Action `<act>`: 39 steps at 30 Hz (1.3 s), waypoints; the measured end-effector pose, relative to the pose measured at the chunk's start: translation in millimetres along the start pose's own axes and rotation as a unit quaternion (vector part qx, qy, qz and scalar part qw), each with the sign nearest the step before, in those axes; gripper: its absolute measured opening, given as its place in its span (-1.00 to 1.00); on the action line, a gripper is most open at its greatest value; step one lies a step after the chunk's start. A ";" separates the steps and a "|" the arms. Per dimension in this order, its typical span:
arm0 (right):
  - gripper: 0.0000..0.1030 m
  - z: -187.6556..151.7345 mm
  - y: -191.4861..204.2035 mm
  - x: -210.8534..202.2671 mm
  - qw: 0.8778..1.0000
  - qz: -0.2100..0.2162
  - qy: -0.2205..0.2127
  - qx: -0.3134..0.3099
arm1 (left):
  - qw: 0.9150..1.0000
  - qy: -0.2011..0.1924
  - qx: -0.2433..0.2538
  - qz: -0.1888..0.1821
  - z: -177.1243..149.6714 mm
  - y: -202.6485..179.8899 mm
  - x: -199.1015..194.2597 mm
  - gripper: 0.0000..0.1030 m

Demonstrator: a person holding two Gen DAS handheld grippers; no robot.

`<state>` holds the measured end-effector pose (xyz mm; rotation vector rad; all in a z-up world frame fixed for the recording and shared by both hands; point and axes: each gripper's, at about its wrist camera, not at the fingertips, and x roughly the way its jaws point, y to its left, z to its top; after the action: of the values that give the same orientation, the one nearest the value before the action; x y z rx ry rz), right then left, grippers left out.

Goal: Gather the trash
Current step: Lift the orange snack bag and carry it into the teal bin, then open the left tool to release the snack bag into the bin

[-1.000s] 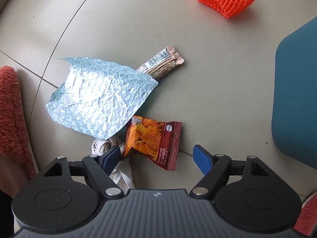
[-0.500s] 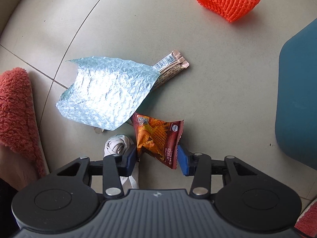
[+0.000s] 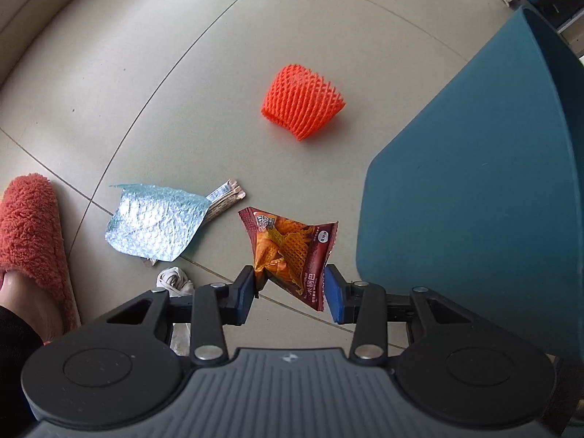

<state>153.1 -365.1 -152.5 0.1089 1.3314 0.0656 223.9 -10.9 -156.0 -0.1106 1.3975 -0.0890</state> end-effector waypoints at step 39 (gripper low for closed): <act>-0.72 -0.7 -9.8 -2.8 1.000 0.017 -0.006 -0.001 | 0.977 0.013 0.209 0.036 33.8 -239.8 22.8 -0.16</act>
<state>151.7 -375.1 -151.1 0.1305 1.3178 0.0953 261.8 -250.8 -141.3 0.2929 1.3805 -0.3228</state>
